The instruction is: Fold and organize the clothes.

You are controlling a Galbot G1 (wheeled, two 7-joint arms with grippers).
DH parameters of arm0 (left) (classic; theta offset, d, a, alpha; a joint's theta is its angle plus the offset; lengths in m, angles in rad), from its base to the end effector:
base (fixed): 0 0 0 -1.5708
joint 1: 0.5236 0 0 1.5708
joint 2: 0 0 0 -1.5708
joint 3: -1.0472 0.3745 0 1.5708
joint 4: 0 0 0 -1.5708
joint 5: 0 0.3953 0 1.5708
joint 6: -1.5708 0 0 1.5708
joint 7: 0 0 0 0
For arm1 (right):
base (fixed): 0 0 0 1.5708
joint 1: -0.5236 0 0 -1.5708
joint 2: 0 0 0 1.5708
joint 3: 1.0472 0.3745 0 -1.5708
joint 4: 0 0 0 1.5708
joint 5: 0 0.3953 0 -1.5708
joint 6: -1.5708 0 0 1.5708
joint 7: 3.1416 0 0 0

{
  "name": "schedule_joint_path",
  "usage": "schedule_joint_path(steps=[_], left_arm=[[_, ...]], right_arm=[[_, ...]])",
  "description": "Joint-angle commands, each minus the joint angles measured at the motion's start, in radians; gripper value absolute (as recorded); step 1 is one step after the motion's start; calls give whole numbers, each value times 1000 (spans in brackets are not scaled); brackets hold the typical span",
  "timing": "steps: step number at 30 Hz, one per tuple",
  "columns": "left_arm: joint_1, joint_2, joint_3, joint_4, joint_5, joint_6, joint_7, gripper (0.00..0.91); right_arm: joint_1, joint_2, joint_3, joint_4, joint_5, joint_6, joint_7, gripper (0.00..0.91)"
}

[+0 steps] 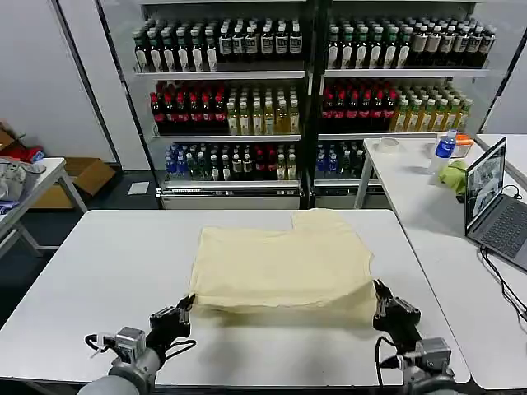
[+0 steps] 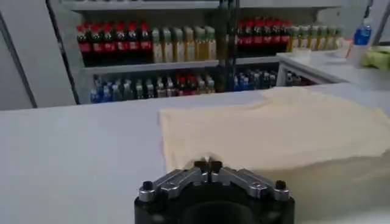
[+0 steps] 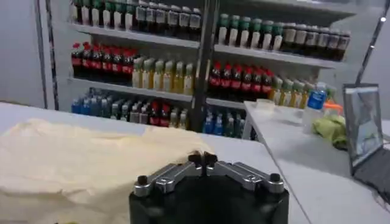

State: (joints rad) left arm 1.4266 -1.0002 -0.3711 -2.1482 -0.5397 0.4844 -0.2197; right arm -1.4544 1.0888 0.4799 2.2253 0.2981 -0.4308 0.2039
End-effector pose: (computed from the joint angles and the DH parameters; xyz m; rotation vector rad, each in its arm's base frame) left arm 0.2446 0.0434 -0.2706 -0.2940 -2.6925 -0.0773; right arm 0.2382 -0.0499 -0.2388 0.1174 -2.9048 0.2742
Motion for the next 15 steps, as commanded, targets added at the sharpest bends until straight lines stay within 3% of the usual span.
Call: schedule_joint_path(steps=[1, 15], left_arm=[[-120, 11, 43, 102, -10, -5, 1, 10], [-180, -28, 116, 187, 53, -8, -1, 10]], right_arm=[[167, -25, -53, -111, 6, -8, -7, 0], [264, 26, -170, -252, -73, 13, -21, 0]])
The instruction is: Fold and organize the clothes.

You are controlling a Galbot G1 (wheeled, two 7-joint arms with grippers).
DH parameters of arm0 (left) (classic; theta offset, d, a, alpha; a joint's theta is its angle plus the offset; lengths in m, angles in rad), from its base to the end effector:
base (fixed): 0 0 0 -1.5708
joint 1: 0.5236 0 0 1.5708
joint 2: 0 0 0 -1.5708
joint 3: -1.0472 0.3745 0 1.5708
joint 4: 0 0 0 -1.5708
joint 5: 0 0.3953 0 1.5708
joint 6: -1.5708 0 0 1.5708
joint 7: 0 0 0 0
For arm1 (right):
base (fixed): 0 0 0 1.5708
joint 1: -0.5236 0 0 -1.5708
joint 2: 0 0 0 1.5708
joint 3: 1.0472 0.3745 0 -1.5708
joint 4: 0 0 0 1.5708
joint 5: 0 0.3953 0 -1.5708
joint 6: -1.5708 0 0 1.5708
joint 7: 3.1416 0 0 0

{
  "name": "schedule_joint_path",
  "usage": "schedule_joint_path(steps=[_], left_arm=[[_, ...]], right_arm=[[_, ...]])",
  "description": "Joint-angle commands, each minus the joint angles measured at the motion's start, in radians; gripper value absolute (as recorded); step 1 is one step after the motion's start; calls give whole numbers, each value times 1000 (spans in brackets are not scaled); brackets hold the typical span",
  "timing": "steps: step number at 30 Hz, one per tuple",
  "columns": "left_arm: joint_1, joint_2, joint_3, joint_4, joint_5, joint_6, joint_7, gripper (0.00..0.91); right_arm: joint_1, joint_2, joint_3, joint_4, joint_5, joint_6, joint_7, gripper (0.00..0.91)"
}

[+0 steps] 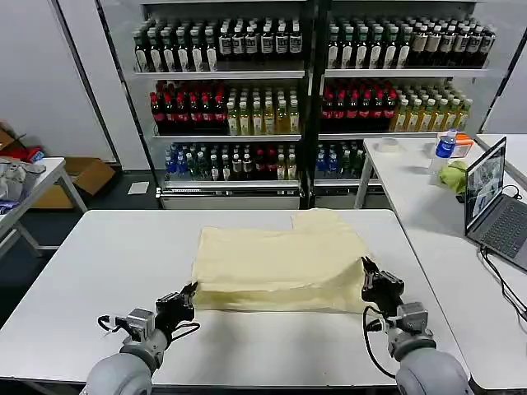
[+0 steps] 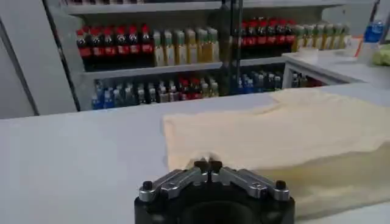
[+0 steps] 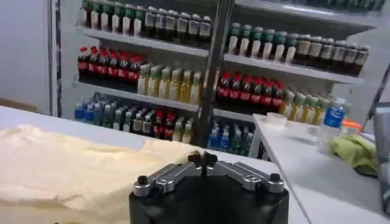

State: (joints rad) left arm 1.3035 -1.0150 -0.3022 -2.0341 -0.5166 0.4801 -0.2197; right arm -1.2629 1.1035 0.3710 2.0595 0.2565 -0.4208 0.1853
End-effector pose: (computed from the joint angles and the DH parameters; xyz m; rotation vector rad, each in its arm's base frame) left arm 0.2807 0.0384 -0.2897 -0.2848 -2.6942 -0.1127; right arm 0.2958 -0.0377 -0.2619 0.1597 -2.9140 0.3211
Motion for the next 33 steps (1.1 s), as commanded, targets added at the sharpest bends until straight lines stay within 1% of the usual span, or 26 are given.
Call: schedule_joint_path(steps=[1, 6, 7, 8, 9, 10, 11, 15, 21, 24, 29, 33], left_arm=[[-61, -16, 52, 77, 32, -4, -1, 10], [-68, -22, 56, 88, 35, -5, -3, 10], [-66, -25, 55, 88, 36, -3, -4, 60], [-65, -26, 54, 88, 35, -1, -5, 262], [-62, -28, 52, 87, 35, 2, -7, 262], [-58, -29, 49, 86, 36, 3, -7, 725], [-53, -30, 47, 84, 35, 3, -10, 907], [-27, -35, 33, 64, 35, 2, -12, 907], [25, -42, 5, 40, 34, -1, -14, 907], [46, -40, -6, 37, 27, 0, -13, 907], [67, -42, -10, 32, 25, -3, -12, 907], [55, -45, -6, 46, 25, -3, -12, 907]], right_arm=[[75, 15, -68, -94, -36, 4, -2, 0], [75, 35, -91, -133, -63, -3, 2, 0], [73, 41, -93, -139, -75, -14, 4, 0], [70, 45, -94, -142, -82, -26, 4, 242], [66, 49, -95, -143, -88, -33, 3, 907], [62, 53, -95, -144, -90, -33, 4, 907], [59, 57, -95, -146, -94, -33, 6, 907], [36, 67, -84, -130, -96, -19, 19, 907], [-20, 76, -41, -86, -98, 3, 34, 907], [-68, 75, -10, -48, -100, 2, 39, 907], [-175, 64, 64, 8, -101, 22, 47, 907], [-226, 58, 108, 28, -54, -3, 55, 907]])
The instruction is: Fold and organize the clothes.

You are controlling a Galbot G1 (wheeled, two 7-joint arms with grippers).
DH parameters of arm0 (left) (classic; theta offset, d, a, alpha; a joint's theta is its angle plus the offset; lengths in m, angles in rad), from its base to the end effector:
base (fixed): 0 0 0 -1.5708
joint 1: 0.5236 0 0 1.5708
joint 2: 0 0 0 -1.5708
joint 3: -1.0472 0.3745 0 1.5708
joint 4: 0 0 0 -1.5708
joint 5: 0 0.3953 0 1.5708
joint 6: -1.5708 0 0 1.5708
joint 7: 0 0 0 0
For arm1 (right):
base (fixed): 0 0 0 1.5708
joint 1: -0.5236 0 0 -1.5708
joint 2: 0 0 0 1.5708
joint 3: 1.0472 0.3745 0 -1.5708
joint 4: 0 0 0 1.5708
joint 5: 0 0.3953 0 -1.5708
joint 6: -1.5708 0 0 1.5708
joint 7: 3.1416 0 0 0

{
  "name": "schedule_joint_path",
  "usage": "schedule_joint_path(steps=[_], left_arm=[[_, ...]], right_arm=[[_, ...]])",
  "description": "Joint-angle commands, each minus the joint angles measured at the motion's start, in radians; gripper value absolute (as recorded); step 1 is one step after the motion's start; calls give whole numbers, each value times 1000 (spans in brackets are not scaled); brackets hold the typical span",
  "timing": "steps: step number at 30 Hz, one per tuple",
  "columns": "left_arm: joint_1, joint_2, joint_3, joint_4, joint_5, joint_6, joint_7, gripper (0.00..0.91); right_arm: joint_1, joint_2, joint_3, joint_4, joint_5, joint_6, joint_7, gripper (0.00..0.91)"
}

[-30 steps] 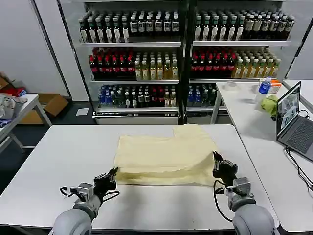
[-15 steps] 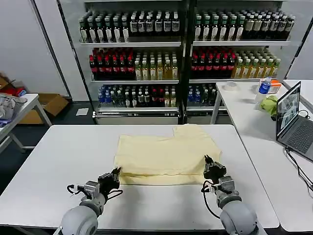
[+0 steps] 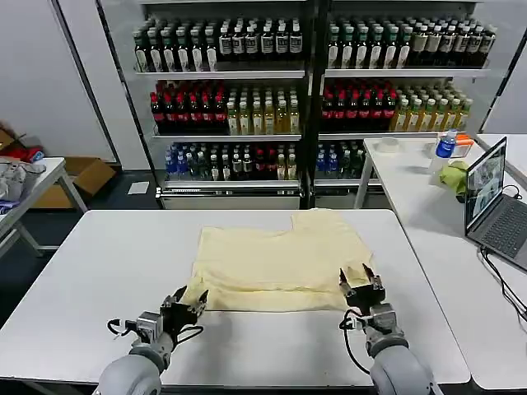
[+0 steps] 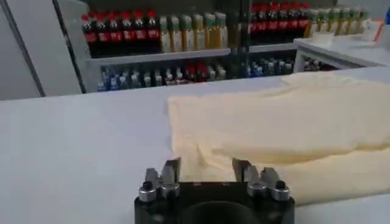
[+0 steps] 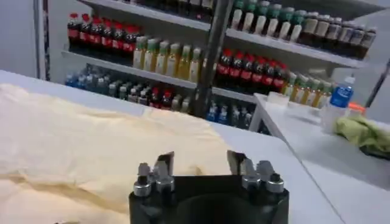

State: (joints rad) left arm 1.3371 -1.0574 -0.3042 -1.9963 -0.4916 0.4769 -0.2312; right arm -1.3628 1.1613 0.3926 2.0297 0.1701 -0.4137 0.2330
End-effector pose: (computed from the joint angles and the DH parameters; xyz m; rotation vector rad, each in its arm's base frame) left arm 0.2731 0.0355 -0.3137 -0.2307 -2.6484 -0.0916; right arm 0.2715 -0.0369 -0.3005 0.0195 -2.8277 0.3601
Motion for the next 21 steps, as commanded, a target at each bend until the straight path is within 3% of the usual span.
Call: schedule_joint_path(steps=[1, 9, 10, 16, 17, 18, 19, 20, 21], left_arm=[[14, -2, -2, 17, 0, 1, -1, 907], [-27, 3, 7, 49, -7, 4, -3, 897], [-31, 4, 9, 52, -6, 3, -3, 685], [-42, 6, 13, 56, -16, 2, -5, 635], [-42, 6, 13, 57, -16, 2, -4, 584], [-42, 6, 14, 57, -16, 1, -4, 534], [-41, 6, 14, 58, -16, 0, -4, 393], [-40, 6, 15, 59, -16, -2, -3, 252], [-39, 5, 15, 59, -16, -4, -3, 191]], right_arm=[[-134, -1, 102, 56, 68, -29, 13, 907], [-123, 6, 106, 1, 119, -93, 24, 907], [-116, 9, 102, -7, 137, -102, 26, 907], [-70, 11, 78, -40, 226, -148, 35, 907], [-65, 11, 74, -44, 237, -155, 37, 897], [-64, 12, 72, -46, 243, -159, 41, 836], [-62, 13, 70, -48, 270, -163, 47, 665], [-62, 15, 70, -50, 285, -163, 49, 393], [-62, 19, 70, -51, 290, -162, 53, 242]])
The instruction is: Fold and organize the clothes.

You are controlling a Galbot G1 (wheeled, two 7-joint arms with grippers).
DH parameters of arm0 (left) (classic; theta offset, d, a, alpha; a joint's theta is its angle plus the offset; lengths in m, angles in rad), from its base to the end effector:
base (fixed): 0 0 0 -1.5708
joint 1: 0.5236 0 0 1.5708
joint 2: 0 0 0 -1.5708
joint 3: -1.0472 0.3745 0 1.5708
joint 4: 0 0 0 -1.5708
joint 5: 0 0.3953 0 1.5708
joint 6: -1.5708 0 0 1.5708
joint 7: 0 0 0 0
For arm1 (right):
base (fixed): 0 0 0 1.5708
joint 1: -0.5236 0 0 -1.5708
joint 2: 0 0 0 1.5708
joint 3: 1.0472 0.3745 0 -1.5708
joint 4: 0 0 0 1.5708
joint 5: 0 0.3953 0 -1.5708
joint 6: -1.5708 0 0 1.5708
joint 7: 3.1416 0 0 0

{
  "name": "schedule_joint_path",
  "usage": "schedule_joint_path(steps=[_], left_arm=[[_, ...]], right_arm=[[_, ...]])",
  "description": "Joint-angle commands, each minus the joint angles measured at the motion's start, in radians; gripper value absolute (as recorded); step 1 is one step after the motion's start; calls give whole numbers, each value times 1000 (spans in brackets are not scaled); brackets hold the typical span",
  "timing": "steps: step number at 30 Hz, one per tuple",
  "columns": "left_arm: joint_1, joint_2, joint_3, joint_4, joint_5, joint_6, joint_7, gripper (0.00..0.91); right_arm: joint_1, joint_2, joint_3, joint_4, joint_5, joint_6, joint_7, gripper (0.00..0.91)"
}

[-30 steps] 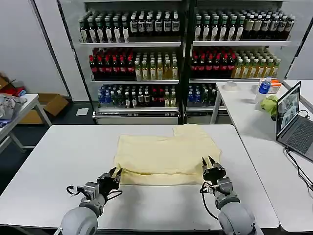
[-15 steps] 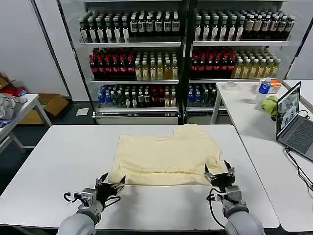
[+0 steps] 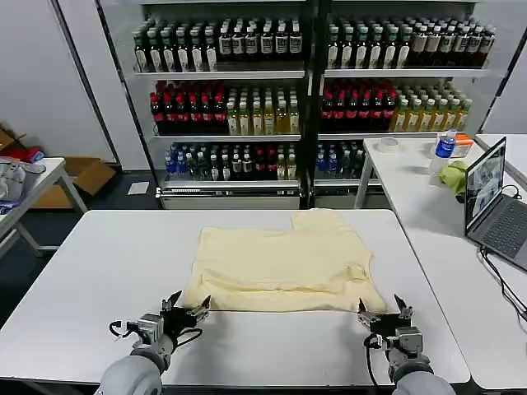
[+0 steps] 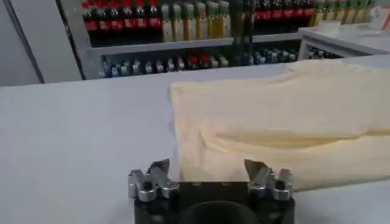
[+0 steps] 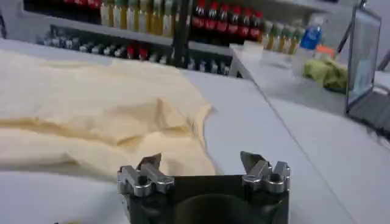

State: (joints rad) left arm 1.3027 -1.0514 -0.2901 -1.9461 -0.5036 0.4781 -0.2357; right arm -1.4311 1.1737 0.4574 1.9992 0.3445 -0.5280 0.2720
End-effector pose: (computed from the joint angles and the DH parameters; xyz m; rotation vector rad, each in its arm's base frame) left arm 0.2851 0.0401 -0.3241 -0.2124 -2.6281 -0.1001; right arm 0.2566 -0.0594 -0.3227 -0.0691 -2.6161 0.1674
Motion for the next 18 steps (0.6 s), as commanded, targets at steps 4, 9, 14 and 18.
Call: schedule_joint_path(steps=[4, 9, 14, 18], left_arm=[[-1, -2, 3, 12, -3, -10, 3, 50], [11, -5, 4, 7, -2, -12, 5, 20], [12, -2, 6, 5, -3, -12, 9, 20], [30, -2, -7, -24, -10, -12, 11, 20]], right_arm=[[-3, 9, 5, -14, 116, -38, 14, 0], [-16, 8, 10, 4, 113, -28, 14, 0], [-25, 6, 17, 18, 110, -27, 13, 0], [-45, 0, 24, 43, 107, -28, 13, 0]])
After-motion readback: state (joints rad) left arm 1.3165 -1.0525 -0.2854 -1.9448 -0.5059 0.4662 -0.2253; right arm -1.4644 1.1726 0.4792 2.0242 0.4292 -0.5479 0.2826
